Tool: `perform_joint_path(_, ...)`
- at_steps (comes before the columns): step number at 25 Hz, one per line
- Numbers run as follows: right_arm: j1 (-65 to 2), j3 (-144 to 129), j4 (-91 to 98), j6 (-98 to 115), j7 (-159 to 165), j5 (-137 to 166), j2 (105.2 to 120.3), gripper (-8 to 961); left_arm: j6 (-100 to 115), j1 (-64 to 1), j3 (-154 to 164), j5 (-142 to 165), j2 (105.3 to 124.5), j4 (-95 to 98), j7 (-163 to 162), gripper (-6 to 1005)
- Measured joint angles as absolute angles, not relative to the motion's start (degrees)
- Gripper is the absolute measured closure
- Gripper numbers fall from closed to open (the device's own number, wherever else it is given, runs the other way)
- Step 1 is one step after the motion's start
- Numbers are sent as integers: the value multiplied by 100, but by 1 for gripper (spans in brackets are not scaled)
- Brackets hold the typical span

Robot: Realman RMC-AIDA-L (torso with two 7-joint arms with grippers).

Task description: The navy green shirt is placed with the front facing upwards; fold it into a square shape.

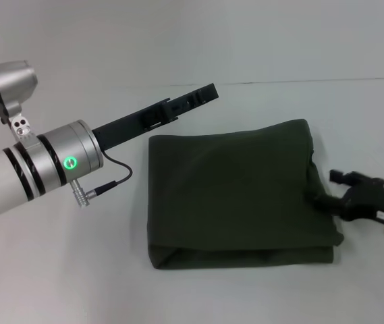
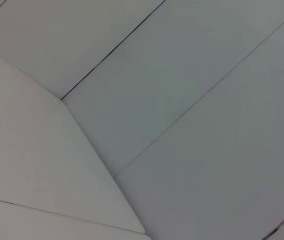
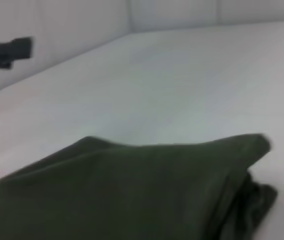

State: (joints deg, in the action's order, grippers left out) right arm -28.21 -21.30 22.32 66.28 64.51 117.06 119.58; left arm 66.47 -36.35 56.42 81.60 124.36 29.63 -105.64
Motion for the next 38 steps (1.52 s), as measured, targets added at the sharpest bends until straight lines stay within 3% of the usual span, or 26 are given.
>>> perform_joint_path(9, -2849, -2168, 2506, 7960, 6400, 10764, 11988, 136, 6768, -3615, 5642, 8091, 12437, 2987, -10553, 33)
perform_joint_path(20, -3806, -3024, 1647, 6111, 6316, 10737, 12022, 136, 6810, -3595, 5633, 8077, 12436, 2965, -10485, 33)
perform_joint_path(38, -3266, -2930, 1596, 5497, 6324, 10355, 11992, 136, 6821, -3581, 5581, 8077, 12438, 2953, -10476, 34)
